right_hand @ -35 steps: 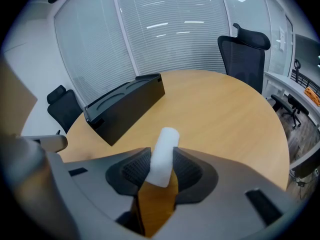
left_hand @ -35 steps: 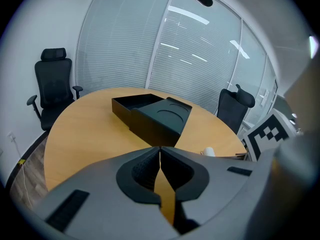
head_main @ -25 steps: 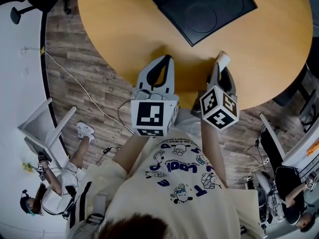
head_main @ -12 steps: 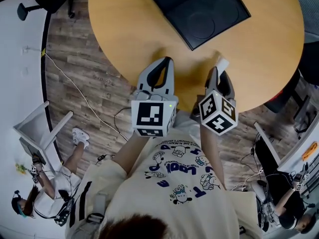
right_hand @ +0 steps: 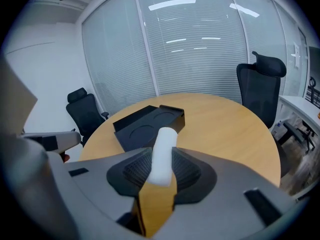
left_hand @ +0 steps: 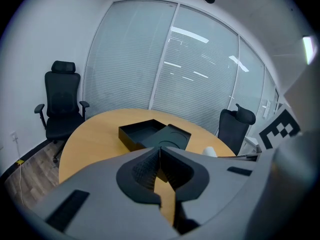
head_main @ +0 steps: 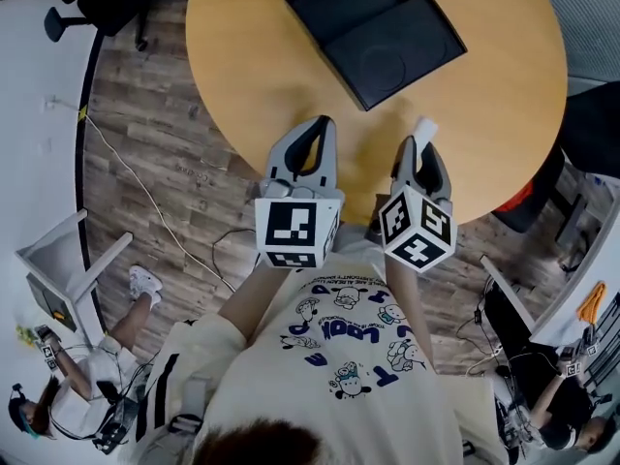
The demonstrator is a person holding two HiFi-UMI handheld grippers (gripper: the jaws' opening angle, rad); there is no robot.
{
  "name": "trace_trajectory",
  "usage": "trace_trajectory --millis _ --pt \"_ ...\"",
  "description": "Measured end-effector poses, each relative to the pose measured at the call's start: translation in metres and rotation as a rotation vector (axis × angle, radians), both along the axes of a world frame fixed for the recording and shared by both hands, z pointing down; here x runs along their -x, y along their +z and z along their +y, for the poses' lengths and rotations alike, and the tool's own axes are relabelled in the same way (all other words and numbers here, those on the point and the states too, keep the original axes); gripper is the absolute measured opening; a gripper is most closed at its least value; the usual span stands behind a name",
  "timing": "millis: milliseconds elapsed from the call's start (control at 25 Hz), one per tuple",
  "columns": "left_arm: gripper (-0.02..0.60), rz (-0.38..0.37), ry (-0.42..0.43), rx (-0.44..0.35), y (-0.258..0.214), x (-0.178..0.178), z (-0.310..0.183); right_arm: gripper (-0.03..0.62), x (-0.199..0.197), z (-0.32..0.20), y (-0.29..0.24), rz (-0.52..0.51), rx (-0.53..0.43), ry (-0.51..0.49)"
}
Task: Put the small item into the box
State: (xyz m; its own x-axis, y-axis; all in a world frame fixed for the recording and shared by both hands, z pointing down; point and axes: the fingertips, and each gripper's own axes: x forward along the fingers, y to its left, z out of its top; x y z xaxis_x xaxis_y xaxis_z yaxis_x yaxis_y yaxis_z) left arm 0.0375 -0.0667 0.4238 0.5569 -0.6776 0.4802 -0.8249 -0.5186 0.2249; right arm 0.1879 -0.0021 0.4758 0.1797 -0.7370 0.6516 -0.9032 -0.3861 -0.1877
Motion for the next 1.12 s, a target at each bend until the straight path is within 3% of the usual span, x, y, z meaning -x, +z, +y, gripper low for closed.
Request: trace_trajectory --millis 1120 --pt "0.018 0.051 -0.178 -0.136 -0.065 0.026 -0.068 0.137 0.025 -0.105 -0.092 0.082 -0.199 -0.255"
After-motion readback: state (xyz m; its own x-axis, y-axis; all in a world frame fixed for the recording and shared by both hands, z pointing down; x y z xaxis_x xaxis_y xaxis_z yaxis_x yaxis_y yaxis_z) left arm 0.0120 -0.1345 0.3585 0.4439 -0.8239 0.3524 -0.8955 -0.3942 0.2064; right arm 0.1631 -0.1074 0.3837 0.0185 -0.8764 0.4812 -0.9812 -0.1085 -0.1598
